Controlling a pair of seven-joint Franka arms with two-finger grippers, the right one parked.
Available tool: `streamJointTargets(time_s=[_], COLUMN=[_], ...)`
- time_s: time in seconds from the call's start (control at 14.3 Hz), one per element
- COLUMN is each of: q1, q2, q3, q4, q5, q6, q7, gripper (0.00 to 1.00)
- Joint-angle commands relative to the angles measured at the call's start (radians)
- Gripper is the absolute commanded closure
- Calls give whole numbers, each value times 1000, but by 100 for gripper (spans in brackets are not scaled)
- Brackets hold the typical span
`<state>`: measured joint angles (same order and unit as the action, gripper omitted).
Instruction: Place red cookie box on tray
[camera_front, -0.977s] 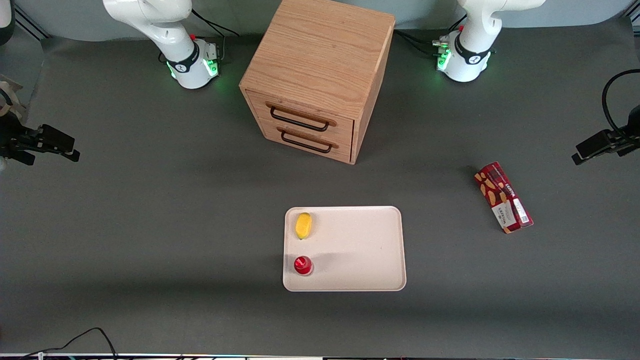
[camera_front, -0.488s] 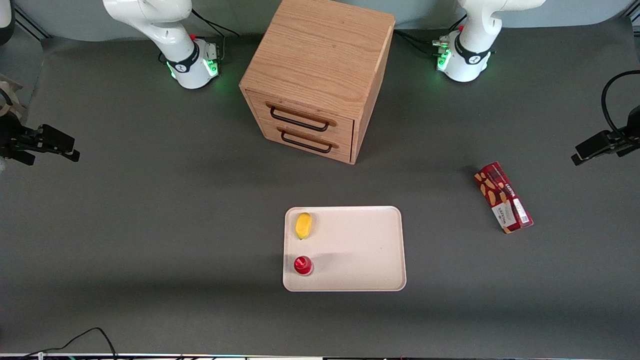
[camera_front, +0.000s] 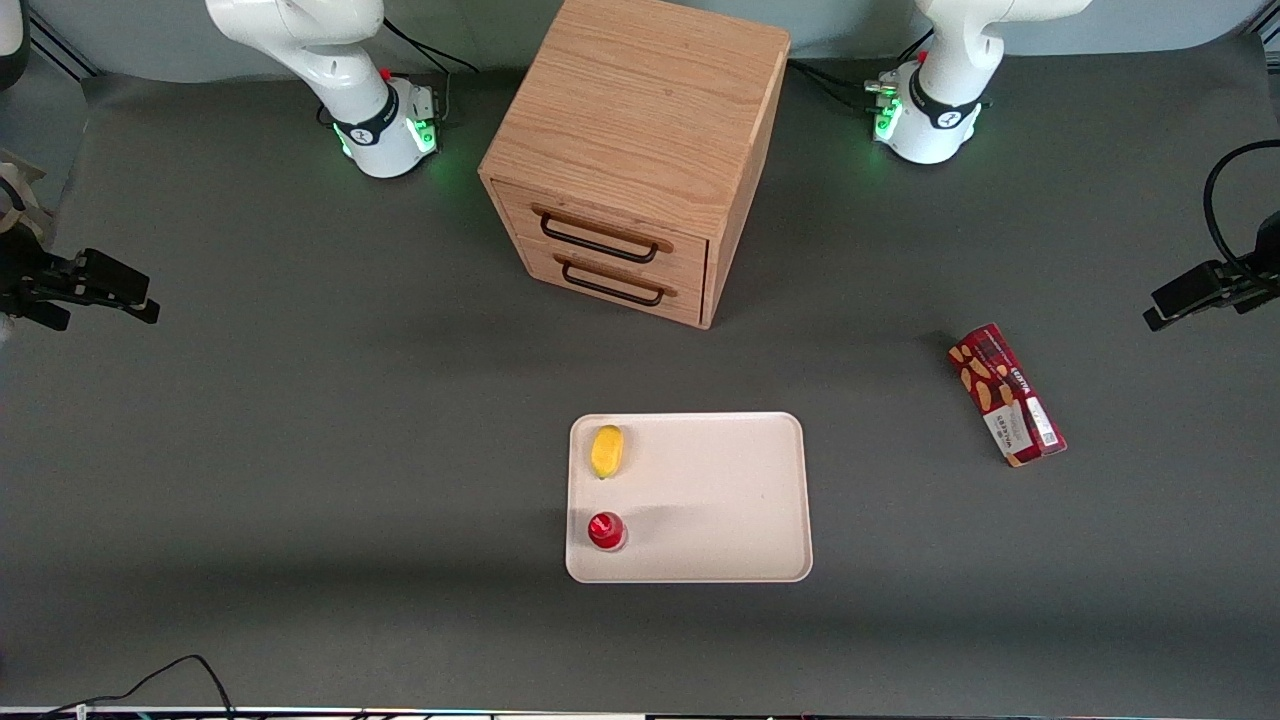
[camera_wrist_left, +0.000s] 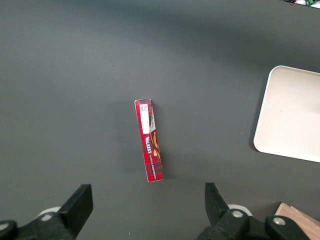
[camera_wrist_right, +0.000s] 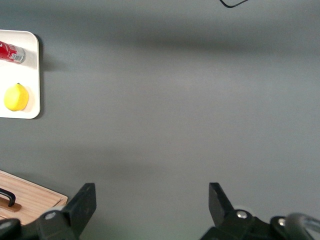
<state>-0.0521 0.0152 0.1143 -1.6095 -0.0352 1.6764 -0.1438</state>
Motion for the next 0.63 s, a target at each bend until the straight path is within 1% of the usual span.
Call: streamJointTargets(time_s=[0.0, 0.42, 0.56], q1=[-8, -8, -6], q2=[14, 37, 49], q3=[8, 8, 10], q4=[23, 13, -9], q5=[-14, -12, -11], q6=[-24, -11, 20], q7=[-43, -46, -45], gripper=[0, 0, 0])
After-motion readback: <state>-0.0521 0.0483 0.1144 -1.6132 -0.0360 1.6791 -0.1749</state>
